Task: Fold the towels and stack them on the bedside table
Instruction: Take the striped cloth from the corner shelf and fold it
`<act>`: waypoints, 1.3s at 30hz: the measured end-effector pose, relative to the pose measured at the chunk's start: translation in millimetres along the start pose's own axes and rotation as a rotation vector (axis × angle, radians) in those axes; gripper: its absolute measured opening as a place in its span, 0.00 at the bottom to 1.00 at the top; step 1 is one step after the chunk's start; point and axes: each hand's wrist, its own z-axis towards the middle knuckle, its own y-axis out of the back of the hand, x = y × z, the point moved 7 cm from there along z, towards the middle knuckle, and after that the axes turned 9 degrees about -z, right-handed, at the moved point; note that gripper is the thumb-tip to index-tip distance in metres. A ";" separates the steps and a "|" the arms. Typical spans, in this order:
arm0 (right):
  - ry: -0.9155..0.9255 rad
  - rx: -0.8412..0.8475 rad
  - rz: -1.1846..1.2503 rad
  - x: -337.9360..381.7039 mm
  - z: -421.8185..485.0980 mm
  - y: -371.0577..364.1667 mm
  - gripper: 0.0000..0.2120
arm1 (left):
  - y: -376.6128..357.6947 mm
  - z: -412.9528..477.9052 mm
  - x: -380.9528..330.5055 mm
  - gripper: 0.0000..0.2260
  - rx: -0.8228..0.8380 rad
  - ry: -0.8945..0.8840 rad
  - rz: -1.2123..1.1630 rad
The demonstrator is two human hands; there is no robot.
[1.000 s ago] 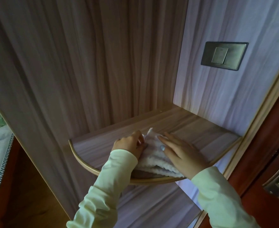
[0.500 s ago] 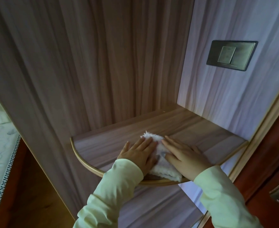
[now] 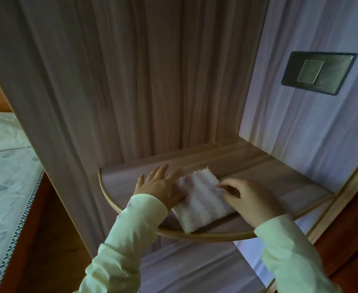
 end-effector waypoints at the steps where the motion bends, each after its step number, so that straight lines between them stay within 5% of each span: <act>1: 0.003 0.015 -0.012 0.4 0.0 -0.3 0.07 | 6.4 -3.3 3.5 0.27 -0.045 0.026 -0.010; 5: 0.093 -0.051 -0.014 10.4 4.1 2.5 0.10 | 23.3 -22.9 3.0 0.17 -0.276 0.006 -0.130; 8: 0.254 0.082 -0.032 29.8 6.0 -13.3 0.20 | 4.7 -31.0 -17.2 0.19 -0.159 -0.124 -0.157; 13: 0.237 0.296 -0.325 29.7 7.9 -44.1 0.24 | -16.2 -22.8 -14.2 0.24 0.018 -0.103 0.018; 20: 0.238 0.276 -0.280 30.8 6.9 -43.9 0.25 | -0.6 -13.1 16.4 0.25 -0.107 0.244 -0.158; 27: 0.240 0.226 -0.194 31.5 6.2 -41.7 0.24 | 3.7 -3.6 21.0 0.23 -0.138 0.287 -0.319; 31: 0.275 0.128 0.063 36.4 4.1 -33.8 0.26 | 9.4 -4.0 17.4 0.11 -0.214 0.259 -0.599; 39: 0.030 -0.087 0.484 29.7 4.7 -13.4 0.33 | 18.7 -18.2 15.3 0.12 -0.293 0.129 -1.359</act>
